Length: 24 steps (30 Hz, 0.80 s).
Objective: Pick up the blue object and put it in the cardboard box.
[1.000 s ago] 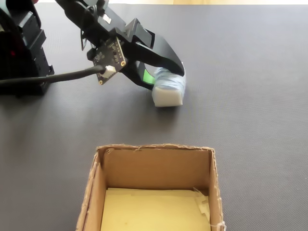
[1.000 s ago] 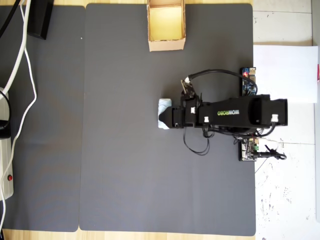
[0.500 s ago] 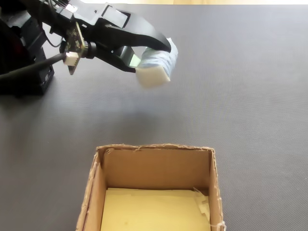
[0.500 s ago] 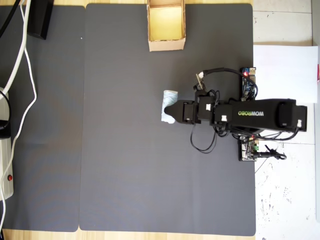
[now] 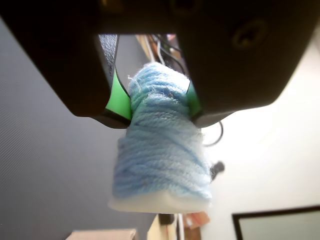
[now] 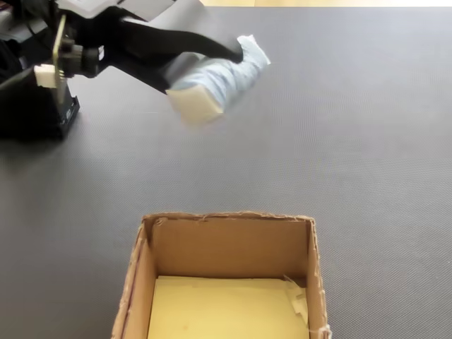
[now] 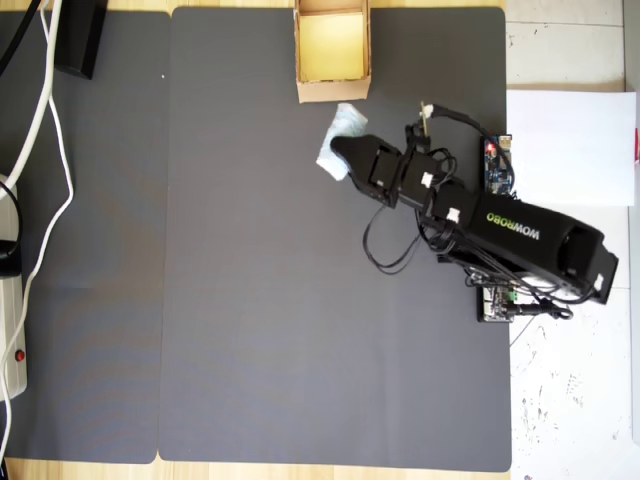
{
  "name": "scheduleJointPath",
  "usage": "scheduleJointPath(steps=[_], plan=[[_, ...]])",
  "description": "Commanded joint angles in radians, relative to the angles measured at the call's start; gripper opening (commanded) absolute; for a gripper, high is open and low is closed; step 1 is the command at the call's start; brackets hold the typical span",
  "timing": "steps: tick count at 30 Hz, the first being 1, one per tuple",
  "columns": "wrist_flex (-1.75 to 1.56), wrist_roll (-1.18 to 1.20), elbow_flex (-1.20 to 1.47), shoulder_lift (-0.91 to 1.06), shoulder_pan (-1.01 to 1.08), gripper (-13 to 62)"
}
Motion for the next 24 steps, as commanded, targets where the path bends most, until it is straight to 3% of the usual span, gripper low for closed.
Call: scheduleJointPath(steps=[1, 6, 10, 22, 24], plan=[[-0.064, -0.005, -0.153, -0.011, 0.014, 7.6], [-0.051, -0.032, -0.253, -0.107, 0.095, 7.6], [-0.041, -0.063, -0.422, -0.291, 0.261, 7.6], [-0.025, -0.069, -0.518, -0.425, 0.362, 7.9], [0.011, -0.067, -0.554, -0.453, 0.374, 10.8]])
